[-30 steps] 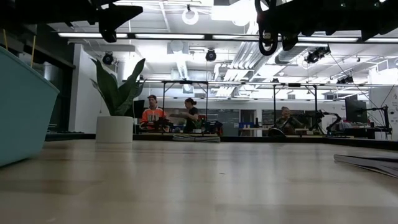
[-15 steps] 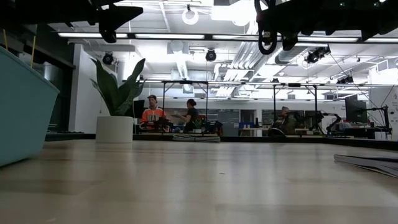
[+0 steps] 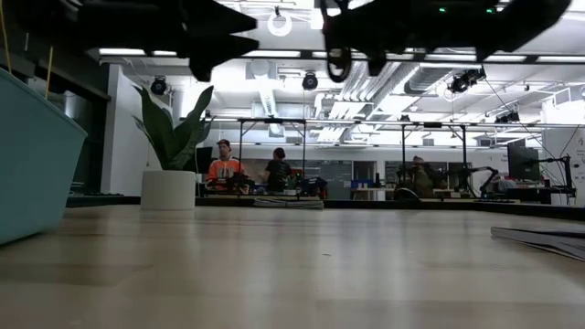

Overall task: Pick and place USB-C Cables
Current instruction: Put the black USB cable into the green bin

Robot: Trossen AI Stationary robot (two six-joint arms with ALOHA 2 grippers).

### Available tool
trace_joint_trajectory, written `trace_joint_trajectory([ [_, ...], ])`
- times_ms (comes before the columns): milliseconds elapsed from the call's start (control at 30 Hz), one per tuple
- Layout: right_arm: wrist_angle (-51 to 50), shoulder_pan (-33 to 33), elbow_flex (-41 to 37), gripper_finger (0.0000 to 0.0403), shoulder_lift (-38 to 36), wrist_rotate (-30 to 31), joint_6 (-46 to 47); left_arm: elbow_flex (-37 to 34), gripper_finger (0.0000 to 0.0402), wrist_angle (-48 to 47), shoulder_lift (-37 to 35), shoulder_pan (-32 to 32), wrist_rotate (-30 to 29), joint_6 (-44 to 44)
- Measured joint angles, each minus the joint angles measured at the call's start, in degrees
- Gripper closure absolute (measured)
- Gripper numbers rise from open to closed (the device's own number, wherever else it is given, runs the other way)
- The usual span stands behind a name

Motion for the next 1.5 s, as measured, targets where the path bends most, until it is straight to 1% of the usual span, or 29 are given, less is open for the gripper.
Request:
trace_joint_trajectory([
  [200,-0.1,0.0,5.2,0.0359,7.0,-1.5,-0.4,5.5,0.021,0.2,6.8,-1.3,0.3,0.1],
  [333,0.2,0.0,7.3,0.0359,9.8,-5.8,-0.3,7.6,0.021,0.4,9.5,-2.5,0.3,2.0],
  [467,0.1,0.3,9.1,0.0359,12.0,-6.5,0.0,9.1,0.021,0.3,11.4,-3.5,0.4,2.1],
  [867,1.2,0.8,9.1,0.0359,13.0,-6.8,0.0,10.1,0.021,0.7,12.1,-5.1,1.7,1.3],
  [1000,1.3,0.8,9.1,0.0359,13.1,-6.8,0.0,10.1,0.021,4.0,13.3,-5.1,1.9,-0.5],
  [1100,2.8,0.9,9.1,0.0359,14.4,-7.1,0.0,10.2,0.021,8.1,16.2,-5.3,1.9,-0.1],
  [1167,2.9,0.9,9.7,0.0359,15.8,-8.5,0.0,10.3,0.021,10.5,18.7,-5.3,1.8,1.2],
  [1333,0.4,0.9,12.6,0.0359,17.2,-10.0,0.5,11.5,0.021,12.0,19.6,-5.3,1.8,1.0],
  [1500,-0.3,1.1,13.0,0.0359,17.3,-10.5,0.4,11.5,0.021,11.7,19.5,-5.7,2.3,1.0],
])
